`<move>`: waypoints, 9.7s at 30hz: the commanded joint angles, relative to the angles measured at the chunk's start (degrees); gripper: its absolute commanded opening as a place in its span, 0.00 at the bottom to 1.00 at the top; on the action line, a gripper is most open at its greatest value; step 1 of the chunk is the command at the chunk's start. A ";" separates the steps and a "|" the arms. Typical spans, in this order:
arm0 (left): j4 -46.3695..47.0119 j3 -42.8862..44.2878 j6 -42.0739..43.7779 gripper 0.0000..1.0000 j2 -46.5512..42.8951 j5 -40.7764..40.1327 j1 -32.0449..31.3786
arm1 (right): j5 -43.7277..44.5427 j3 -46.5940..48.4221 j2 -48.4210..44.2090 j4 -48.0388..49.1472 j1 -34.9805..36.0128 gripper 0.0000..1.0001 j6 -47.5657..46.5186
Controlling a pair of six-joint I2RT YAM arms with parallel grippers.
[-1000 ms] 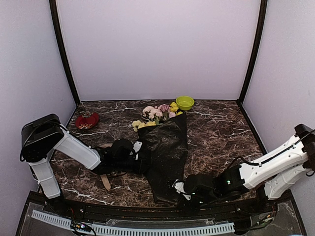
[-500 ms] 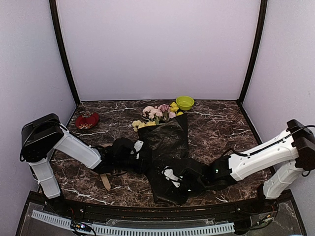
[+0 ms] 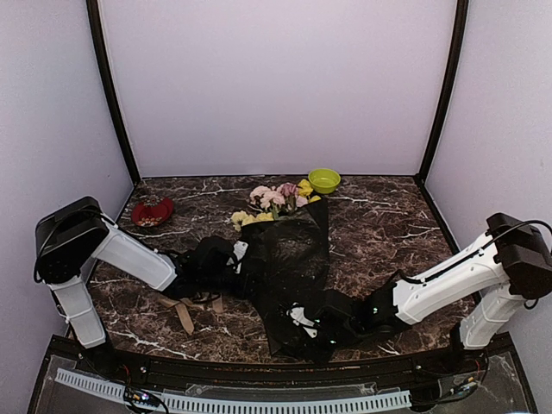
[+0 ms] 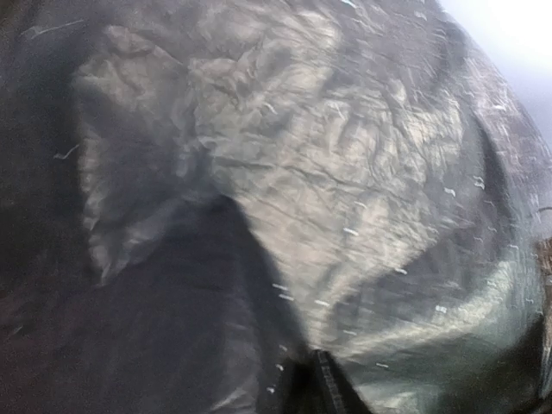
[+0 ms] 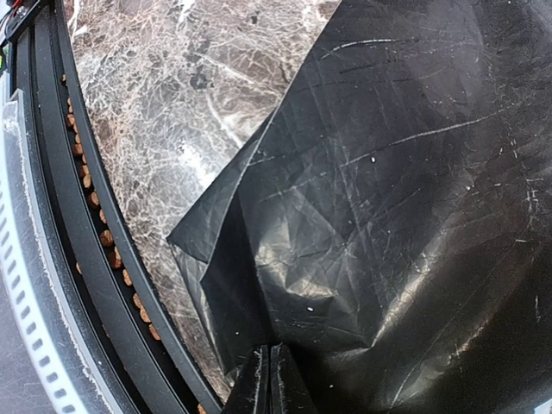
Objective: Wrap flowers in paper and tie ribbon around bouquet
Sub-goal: Pass from the right arm to the left, then pick up the folded bouquet from the center of the board, then pick up the ribbon from the center of the board, then place the ribbon at the center of the board.
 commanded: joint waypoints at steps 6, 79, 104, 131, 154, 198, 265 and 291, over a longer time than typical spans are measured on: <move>-25.38 8.09 3.83 0.52 -7.89 -19.64 5.67 | -0.53 -0.42 1.63 0.38 0.63 0.03 1.13; -16.27 -3.95 2.99 0.43 -4.23 0.58 -17.39 | -13.34 -20.48 -12.53 27.35 -20.07 0.74 38.34; -14.95 -5.34 3.07 0.43 -4.11 0.99 -17.39 | -18.35 -19.66 -1.54 42.84 -20.12 0.30 42.16; -42.71 -3.67 -6.58 0.67 -30.49 -9.38 -0.47 | -15.21 -19.12 -5.22 37.66 -20.06 0.00 42.35; -47.51 2.50 -5.09 0.54 -12.95 -3.95 -1.79 | -14.31 -18.54 -6.44 34.23 -20.10 0.00 40.46; -51.63 9.19 23.29 0.68 -14.45 -5.29 -15.81 | -13.71 -17.36 -8.53 29.60 -20.12 0.00 38.08; -28.39 28.17 34.51 0.00 -5.40 17.76 -25.87 | -17.33 -5.29 -8.31 23.26 -20.67 0.00 33.15; -6.15 0.58 42.38 0.66 -23.16 0.74 -25.02 | -20.49 -5.11 -5.95 22.57 -20.76 0.00 30.98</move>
